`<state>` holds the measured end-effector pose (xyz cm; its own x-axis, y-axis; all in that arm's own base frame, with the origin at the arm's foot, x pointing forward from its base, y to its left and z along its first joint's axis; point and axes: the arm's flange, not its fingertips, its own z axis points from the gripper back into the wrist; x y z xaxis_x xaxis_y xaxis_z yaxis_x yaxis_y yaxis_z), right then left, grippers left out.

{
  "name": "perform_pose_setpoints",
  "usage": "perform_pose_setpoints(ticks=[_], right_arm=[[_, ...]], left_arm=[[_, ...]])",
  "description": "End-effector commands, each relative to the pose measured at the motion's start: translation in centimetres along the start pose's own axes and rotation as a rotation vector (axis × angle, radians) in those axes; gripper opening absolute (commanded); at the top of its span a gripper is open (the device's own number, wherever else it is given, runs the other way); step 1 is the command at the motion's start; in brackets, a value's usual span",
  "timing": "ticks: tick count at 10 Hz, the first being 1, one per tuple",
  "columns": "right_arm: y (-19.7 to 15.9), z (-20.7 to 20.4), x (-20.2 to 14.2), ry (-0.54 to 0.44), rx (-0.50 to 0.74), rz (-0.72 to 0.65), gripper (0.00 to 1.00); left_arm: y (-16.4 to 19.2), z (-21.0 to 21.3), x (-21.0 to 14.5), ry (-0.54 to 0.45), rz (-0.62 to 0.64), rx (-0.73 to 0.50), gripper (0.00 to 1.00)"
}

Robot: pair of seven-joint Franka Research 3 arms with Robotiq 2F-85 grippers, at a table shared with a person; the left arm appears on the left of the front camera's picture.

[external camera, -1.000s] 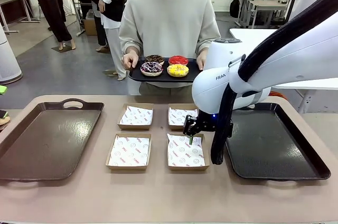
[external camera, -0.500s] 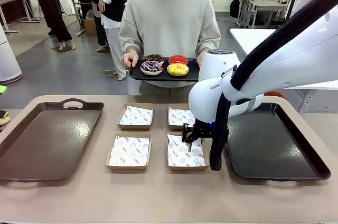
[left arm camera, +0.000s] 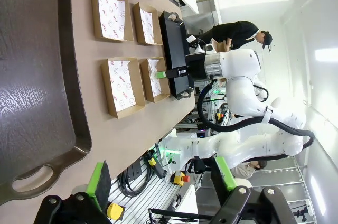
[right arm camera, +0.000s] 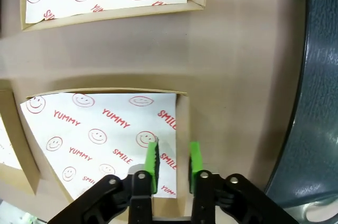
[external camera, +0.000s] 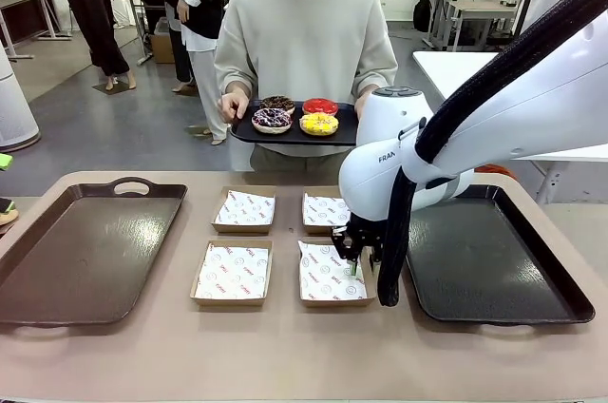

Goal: Individually package the donuts and arrange them on the tray.
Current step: Pick up one Paper togo box.

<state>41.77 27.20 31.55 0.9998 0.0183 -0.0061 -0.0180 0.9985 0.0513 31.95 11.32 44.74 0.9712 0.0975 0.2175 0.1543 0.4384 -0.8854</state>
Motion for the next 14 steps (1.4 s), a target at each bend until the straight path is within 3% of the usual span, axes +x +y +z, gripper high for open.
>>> perform_pose_setpoints(ticks=[1, 6, 7, 10, 12, 14], right_arm=[[0.1, 0.0, 0.1, -0.021, -0.003, 0.001, 0.00], [0.3, 2.3, -0.5, 0.000, 0.007, -0.032, 0.00], [0.7, 5.2, -1.2, 0.039, -0.016, 0.012, 0.00], [1.4, 15.9, -2.5, -0.024, -0.098, 0.082, 0.00], [1.4, 20.7, -0.5, -0.024, -0.115, 0.075, 0.00], [1.3, 24.0, 3.7, -0.017, -0.070, 0.066, 0.00]], left_arm=[[0.0, 0.1, 0.0, -0.005, -0.008, -0.012, 1.00], [0.0, 0.1, 0.0, -0.005, -0.008, -0.012, 1.00], [0.0, 0.1, 0.0, -0.005, -0.008, -0.012, 1.00], [0.0, 0.1, 0.0, -0.005, -0.008, -0.012, 1.00], [0.0, 0.1, 0.0, -0.005, -0.008, -0.012, 1.00], [0.0, 0.1, 0.0, -0.005, -0.008, -0.012, 1.00]])
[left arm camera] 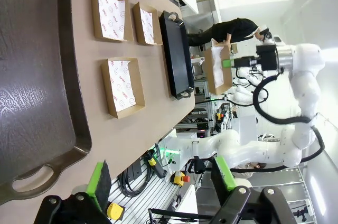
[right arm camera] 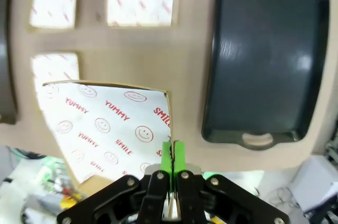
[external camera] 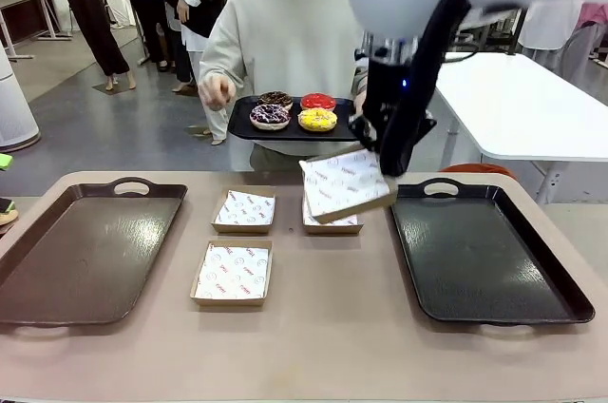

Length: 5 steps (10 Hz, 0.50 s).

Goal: Individually package the donuts and arrange them on the tray.
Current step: Pick up one Paper togo box.

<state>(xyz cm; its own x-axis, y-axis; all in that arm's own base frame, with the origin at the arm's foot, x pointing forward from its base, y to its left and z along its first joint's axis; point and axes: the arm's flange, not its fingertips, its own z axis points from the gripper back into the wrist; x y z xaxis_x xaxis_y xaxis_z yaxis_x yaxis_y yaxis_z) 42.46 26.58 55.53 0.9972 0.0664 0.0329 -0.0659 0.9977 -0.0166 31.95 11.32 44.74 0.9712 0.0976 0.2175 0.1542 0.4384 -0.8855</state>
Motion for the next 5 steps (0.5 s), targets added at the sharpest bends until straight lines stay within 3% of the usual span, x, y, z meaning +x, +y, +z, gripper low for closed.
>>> perform_pose_setpoints(ticks=[1, 5], right_arm=[[0.4, 0.2, 5.6, 0.021, -0.008, 0.006, 0.00], [-1.9, -2.6, 14.9, 0.054, 0.012, -0.046, 0.00]], left_arm=[[0.0, 0.1, 0.0, -0.005, -0.008, -0.012, 1.00], [0.0, 0.1, 0.0, -0.005, -0.008, -0.012, 1.00]])
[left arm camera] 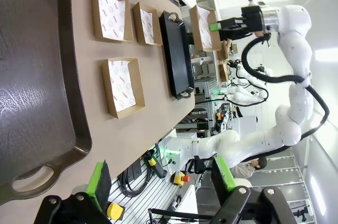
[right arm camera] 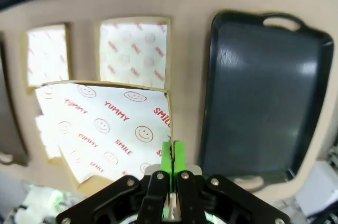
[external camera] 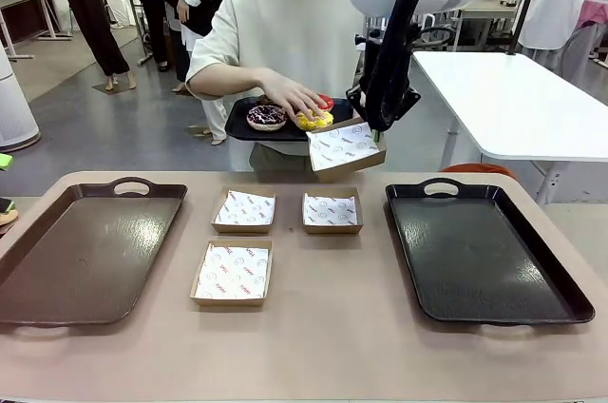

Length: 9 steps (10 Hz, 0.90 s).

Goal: Individually package the donuts and arrange them on the tray.
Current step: Pick up one Paper togo box, then place the picked Paper togo box on the Handle tray while simultaneously picking up another Paper togo box from the table with the other hand.

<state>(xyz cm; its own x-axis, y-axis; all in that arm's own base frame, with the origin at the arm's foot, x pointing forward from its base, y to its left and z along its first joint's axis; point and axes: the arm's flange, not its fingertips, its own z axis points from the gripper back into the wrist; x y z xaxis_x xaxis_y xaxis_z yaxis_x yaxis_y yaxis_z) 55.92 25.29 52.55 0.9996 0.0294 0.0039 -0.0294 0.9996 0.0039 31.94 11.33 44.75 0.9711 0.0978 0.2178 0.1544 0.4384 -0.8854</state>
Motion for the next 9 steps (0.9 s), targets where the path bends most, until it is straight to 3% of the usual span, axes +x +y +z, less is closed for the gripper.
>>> perform_pose_setpoints(ticks=[1, 2, 9], right_arm=[[0.0, -0.1, 2.7, 0.038, 0.003, -0.005, 0.00], [0.0, 0.0, 0.0, 0.000, 0.000, 0.000, 0.00], [0.0, 0.0, 0.0, 0.000, 0.000, 0.000, 0.00]], left_arm=[[0.0, 0.1, 0.0, -0.004, -0.007, -0.012, 1.00], [0.0, 0.1, 0.0, -0.004, -0.007, -0.012, 1.00], [0.0, 0.1, 0.0, -0.004, -0.007, -0.012, 1.00]])
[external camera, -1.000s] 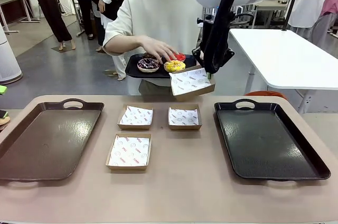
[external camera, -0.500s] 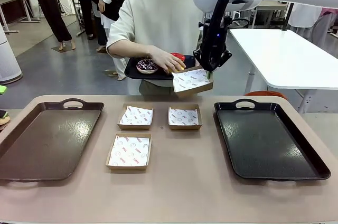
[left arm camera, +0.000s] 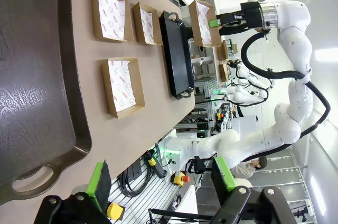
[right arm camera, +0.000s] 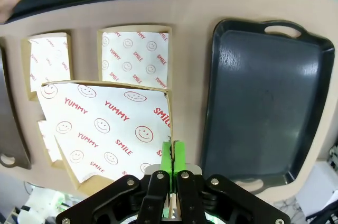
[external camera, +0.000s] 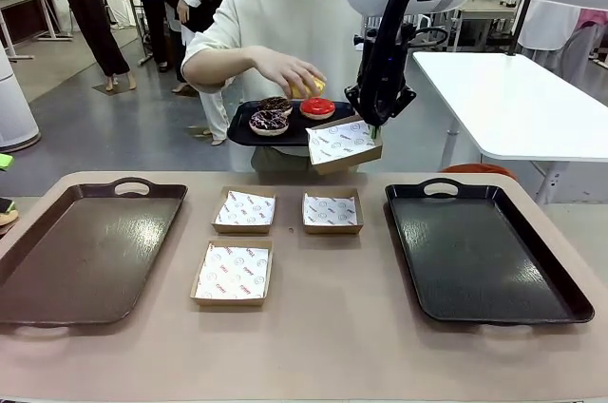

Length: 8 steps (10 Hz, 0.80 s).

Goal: Individually package the donuts and arrange them on the tray.
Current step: Place the picked Paper togo box on the Handle tray while simultaneously picking up another Paper togo box from the table with the other hand.

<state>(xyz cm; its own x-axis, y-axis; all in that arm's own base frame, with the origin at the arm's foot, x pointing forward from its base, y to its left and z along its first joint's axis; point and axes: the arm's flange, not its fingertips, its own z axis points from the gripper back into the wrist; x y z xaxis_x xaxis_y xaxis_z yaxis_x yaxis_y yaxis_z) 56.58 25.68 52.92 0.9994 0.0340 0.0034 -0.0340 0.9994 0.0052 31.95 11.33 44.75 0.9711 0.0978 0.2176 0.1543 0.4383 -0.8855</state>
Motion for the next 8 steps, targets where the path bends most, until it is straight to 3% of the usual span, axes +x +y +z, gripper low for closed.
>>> perform_pose_setpoints(ticks=[1, 8], right_arm=[[-0.37, -0.37, -0.67, -0.001, -0.001, -0.005, 0.00], [-0.37, -0.37, -0.67, -0.001, -0.001, -0.005, 0.00]], left_arm=[[-0.05, 0.06, 0.02, -0.004, -0.008, -0.012, 1.00], [-0.05, 0.06, 0.02, -0.004, -0.008, -0.012, 1.00]])
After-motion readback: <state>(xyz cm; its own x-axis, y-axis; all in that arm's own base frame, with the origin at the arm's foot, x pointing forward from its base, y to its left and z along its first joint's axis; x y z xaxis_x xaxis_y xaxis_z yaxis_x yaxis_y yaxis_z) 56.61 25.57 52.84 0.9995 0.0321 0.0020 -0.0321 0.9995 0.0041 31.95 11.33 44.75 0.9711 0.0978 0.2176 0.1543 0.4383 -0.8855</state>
